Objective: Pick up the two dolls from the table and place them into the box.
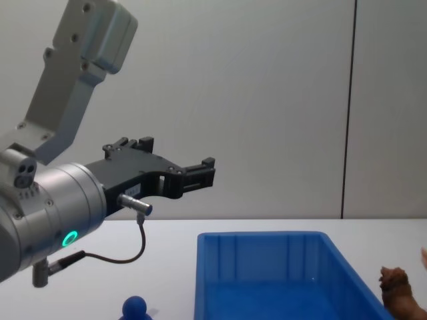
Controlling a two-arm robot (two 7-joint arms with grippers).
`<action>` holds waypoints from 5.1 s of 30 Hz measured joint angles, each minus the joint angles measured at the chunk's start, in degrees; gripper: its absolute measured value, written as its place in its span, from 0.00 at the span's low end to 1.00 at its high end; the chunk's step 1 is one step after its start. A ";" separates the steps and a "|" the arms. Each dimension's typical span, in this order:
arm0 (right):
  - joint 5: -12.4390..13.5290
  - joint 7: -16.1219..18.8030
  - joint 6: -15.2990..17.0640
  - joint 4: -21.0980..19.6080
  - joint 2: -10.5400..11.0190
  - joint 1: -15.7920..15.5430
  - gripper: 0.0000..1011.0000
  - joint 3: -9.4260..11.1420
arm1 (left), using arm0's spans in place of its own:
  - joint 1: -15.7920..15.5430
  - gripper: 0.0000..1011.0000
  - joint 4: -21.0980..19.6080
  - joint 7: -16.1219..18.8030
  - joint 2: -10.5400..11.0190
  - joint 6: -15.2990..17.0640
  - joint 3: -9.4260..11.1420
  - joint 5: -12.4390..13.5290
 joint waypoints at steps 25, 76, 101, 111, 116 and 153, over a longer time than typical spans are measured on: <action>-5.01 12.07 -1.06 -2.05 -4.36 6.77 0.38 -3.45 | 0.00 0.99 0.00 0.00 0.00 0.00 0.00 0.00; -4.38 2.26 -0.58 -4.11 -3.11 2.51 0.99 -3.13 | 0.00 0.99 0.00 0.00 0.00 0.00 0.00 0.00; -4.63 1.77 -0.04 0.34 -2.60 0.38 0.99 -2.81 | 0.00 0.99 0.00 0.00 0.00 0.00 0.00 0.00; -5.60 3.31 -0.08 3.62 -3.68 1.25 0.86 -3.57 | 0.00 0.99 0.00 0.00 0.00 0.00 0.00 0.00; -5.92 3.40 0.11 4.74 -4.20 1.58 0.72 -3.83 | 0.00 0.99 0.00 0.00 0.00 0.00 0.00 0.00; -8.78 5.86 -3.72 -2.10 -5.45 4.26 0.28 -3.72 | 0.00 0.99 0.00 0.00 0.00 0.00 0.00 0.00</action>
